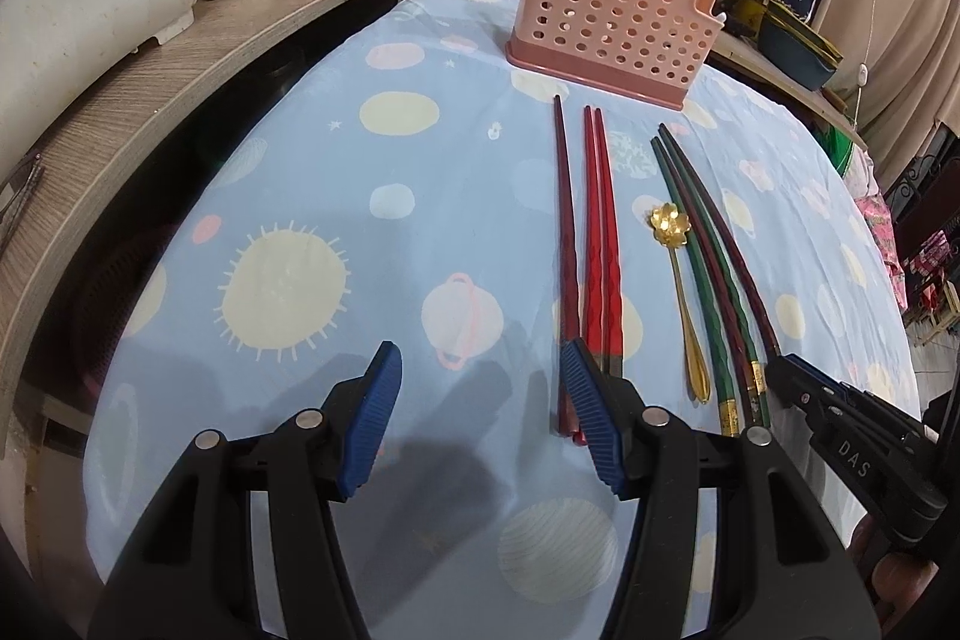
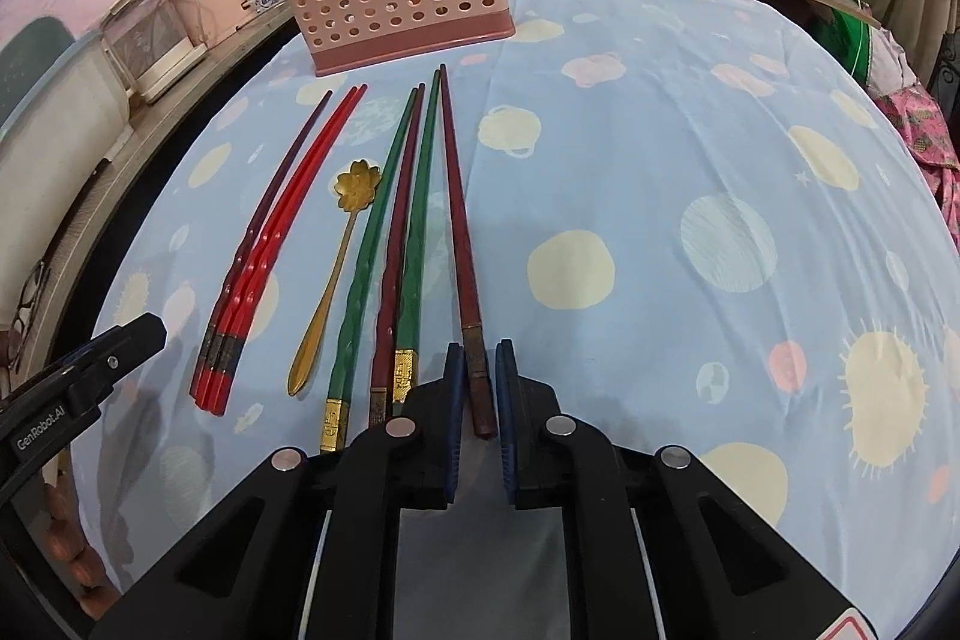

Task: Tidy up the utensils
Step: 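Move the left tool toward a dark-red chopstick while the right tool approaches another, then close the left tool on a dark-red chopstick while the right tool grasps another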

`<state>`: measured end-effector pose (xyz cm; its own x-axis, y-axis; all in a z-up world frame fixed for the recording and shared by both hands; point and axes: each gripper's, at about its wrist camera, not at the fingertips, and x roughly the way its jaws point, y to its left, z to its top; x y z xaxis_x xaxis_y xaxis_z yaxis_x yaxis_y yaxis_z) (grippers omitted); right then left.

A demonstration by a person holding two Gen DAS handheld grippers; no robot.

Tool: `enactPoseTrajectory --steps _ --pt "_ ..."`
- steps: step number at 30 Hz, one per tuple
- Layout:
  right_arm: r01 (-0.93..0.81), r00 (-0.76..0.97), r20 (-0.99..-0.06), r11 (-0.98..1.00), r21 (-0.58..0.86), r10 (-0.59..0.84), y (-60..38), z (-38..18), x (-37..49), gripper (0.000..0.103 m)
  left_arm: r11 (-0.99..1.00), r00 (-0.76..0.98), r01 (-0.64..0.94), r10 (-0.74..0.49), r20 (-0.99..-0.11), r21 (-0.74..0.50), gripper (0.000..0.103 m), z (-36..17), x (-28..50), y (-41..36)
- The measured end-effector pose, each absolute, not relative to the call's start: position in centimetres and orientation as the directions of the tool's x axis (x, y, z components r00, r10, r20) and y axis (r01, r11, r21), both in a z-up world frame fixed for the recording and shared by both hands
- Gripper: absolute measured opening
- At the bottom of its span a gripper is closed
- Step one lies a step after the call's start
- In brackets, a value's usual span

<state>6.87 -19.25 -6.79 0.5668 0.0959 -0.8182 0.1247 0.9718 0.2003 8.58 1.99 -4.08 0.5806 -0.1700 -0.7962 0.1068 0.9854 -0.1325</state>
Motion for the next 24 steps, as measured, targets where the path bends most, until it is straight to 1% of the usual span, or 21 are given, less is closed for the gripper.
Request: enactPoseTrajectory --steps 10,24 --pt "0.119 0.570 -0.817 0.974 0.191 0.090 -19.2 -6.9 6.5 0.008 0.979 0.563 0.142 -0.203 -0.801 -0.148 0.054 -4.7 8.5 0.9" --pt "0.119 0.570 -0.816 0.974 0.192 0.091 -19.2 -6.9 6.4 0.008 0.984 0.563 0.139 -0.168 -0.809 -0.107 0.053 -5.8 8.9 0.4"
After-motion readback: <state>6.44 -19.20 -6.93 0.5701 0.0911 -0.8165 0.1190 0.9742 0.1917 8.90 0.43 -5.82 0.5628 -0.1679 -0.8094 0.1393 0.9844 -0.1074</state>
